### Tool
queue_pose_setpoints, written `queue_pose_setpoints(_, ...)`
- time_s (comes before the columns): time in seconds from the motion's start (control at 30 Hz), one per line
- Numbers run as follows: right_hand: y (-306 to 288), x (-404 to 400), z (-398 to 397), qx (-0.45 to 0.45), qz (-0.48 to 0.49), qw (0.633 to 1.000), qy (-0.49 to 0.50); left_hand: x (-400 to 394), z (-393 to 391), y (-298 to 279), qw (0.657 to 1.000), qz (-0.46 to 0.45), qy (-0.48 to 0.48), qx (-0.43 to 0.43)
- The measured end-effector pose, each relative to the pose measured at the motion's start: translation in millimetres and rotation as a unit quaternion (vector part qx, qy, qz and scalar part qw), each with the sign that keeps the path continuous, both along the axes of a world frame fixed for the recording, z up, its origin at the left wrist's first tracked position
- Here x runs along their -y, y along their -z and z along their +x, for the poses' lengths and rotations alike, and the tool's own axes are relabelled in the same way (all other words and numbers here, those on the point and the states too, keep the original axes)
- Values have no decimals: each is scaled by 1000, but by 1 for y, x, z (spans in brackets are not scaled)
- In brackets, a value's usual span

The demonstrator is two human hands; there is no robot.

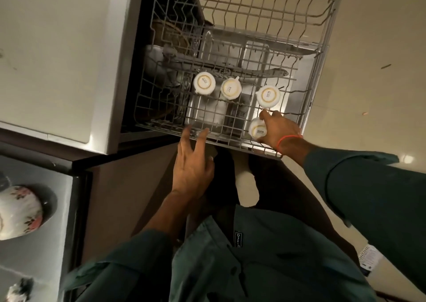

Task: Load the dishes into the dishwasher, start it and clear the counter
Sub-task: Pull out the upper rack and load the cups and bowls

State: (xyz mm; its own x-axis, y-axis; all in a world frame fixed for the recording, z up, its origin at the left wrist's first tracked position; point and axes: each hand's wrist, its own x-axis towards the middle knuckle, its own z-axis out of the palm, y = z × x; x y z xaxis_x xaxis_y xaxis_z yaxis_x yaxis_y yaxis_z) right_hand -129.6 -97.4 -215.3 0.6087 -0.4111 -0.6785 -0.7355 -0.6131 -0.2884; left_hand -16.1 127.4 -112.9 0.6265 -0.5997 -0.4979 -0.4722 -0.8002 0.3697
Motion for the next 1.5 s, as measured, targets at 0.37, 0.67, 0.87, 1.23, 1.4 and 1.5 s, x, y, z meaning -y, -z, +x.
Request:
queue_pose_setpoints(0.37, -11, -6, -13, 7, 29, 1000, -8, -21, -15, -8, 1000, 6, 10, 8)
queue_pose_setpoints(0.67, -76, -20, -9, 194, 47, 976, 87, -16, -20, -52, 997, -46, -62, 11)
queue_pose_setpoints(0.87, -135, -28, 7, 303, 85, 943, 110, 2, -28, -86, 975, -150, -161, 6)
queue_pose_setpoints(1.23, -228, -65, 63, 392, 164, 902, 76, -49, -9, -129, 908, -302, -283, 64)
queue_pose_setpoints(1.4, -254, -124, 117, 407, 208, 889, 8, -108, 11, -153, 871, -328, -348, 110)
queue_pose_setpoints(1.5, -269, -164, 146, 409, 234, 881, -38, -152, 22, -163, 843, -354, -385, 122)
